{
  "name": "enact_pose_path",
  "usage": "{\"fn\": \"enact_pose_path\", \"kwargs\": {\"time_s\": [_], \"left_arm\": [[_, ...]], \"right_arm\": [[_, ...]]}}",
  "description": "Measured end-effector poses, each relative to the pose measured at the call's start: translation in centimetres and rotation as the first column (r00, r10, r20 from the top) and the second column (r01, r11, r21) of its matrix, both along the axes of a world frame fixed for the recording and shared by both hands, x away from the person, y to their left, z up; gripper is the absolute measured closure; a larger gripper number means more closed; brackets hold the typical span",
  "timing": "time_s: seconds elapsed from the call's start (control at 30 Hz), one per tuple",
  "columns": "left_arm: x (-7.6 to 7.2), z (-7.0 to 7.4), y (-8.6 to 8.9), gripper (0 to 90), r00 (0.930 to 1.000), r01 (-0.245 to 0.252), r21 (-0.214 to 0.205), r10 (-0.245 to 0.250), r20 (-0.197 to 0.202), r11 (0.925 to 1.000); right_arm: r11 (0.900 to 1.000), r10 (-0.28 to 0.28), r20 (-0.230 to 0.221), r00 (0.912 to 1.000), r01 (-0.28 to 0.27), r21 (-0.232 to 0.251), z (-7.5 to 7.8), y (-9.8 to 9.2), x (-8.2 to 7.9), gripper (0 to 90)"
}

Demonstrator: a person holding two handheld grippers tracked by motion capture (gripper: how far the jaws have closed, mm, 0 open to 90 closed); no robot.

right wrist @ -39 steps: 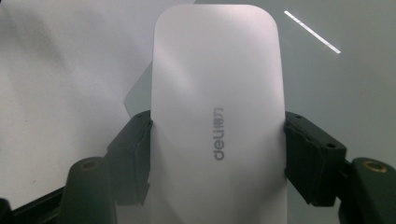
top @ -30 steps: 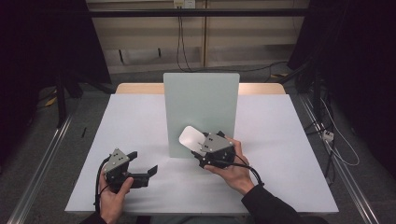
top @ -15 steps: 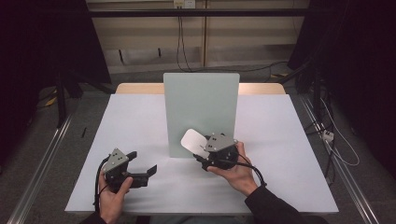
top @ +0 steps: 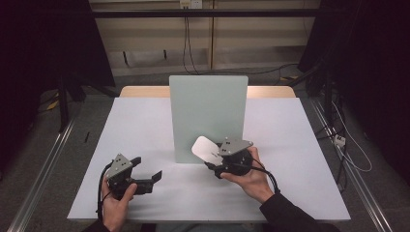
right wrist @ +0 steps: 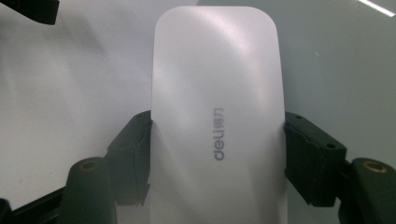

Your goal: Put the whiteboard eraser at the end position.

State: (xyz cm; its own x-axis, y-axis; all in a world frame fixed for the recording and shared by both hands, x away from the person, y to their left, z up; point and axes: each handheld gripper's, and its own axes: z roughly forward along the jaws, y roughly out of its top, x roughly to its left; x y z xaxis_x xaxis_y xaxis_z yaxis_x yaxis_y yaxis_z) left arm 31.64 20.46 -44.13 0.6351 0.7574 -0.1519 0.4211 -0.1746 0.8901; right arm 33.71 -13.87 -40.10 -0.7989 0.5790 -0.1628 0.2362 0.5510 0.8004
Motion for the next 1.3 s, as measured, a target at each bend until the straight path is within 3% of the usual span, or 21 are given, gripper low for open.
{"fn": "enact_pose_path", "kwargs": {"time_s": [0.77,1.07,1.3], "left_arm": [[-0.1,0.1,-0.3,4.3,0.9999,0.01,0.017,-0.01,0.005,0.9998],[-0.2,0.2,-0.3,4.3,0.9999,0.01,0.015,-0.01,0.005,0.9998],[-0.2,0.2,-0.3,4.3,0.9999,0.009,0.015,-0.009,0.006,0.9998]], "right_arm": [[0.9959,0.072,-0.101,0.9923,-0.077,-0.047,-0.6,-0.9,-0.8,31.5],[0.9892,0.106,-0.155,0.9823,-0.12,-0.084,-1.0,-0.6,-1.0,31.5],[0.9761,0.146,-0.198,0.9693,-0.174,-0.131,-1.6,0.0,-1.0,31.5]]}}
